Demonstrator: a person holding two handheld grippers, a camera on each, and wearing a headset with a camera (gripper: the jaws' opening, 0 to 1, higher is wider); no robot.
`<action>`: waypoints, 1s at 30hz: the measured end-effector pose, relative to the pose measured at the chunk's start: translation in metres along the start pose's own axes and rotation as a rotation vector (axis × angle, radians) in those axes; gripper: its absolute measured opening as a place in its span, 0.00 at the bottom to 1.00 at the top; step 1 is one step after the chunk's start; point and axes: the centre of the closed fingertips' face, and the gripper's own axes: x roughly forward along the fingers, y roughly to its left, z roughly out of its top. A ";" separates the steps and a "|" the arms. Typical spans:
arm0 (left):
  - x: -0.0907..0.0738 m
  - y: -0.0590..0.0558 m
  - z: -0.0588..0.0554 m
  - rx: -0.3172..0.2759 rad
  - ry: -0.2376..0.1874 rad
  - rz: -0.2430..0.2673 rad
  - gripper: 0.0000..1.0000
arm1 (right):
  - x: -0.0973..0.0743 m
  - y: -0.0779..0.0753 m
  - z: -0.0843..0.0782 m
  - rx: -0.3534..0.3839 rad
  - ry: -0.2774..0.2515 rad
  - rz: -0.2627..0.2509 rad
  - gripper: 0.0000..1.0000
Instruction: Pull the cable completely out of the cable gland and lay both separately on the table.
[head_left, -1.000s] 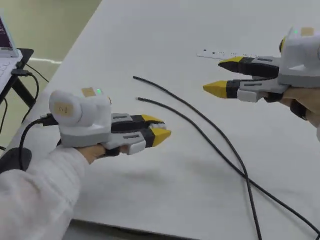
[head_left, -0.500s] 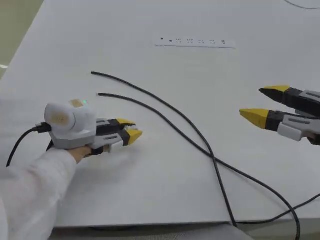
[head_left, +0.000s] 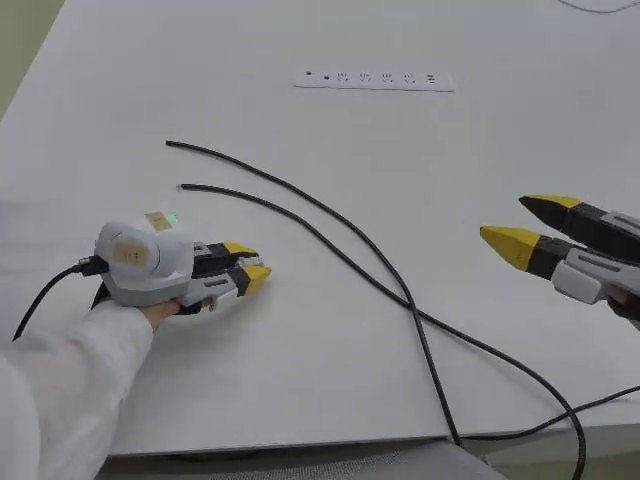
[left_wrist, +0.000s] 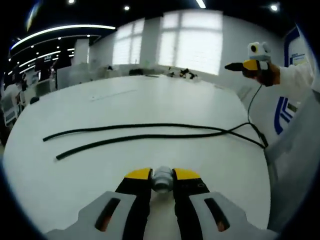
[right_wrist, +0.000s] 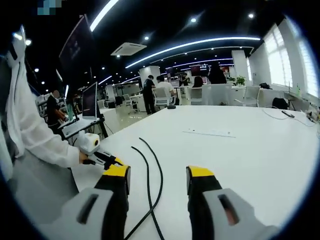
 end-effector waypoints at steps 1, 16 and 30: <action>0.000 0.000 -0.001 0.002 0.002 0.001 0.17 | 0.000 0.002 -0.001 0.005 0.000 0.001 0.46; -0.013 0.015 0.004 -0.060 -0.009 0.057 0.20 | -0.012 0.007 -0.007 0.048 0.005 -0.016 0.44; -0.146 -0.015 0.100 -0.032 -0.162 0.112 0.59 | -0.055 0.031 -0.005 0.002 0.023 0.021 0.57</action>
